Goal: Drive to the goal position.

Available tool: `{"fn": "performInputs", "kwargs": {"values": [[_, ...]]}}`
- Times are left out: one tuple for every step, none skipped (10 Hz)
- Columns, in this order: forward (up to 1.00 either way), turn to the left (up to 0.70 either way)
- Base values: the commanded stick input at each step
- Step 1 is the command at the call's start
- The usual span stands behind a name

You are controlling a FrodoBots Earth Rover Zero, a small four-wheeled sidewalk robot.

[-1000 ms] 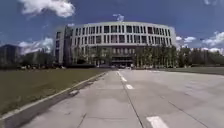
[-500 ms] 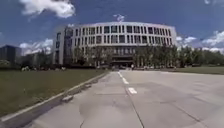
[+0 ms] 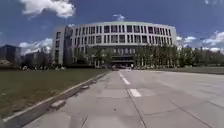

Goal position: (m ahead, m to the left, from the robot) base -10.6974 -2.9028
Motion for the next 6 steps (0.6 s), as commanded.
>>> {"fn": "performInputs", "kwargs": {"values": [[0.7, 0.03], [0.7, 0.09], [0.7, 0.04], [0.7, 0.05], [0.7, 0.05], [0.7, 0.05]]}}
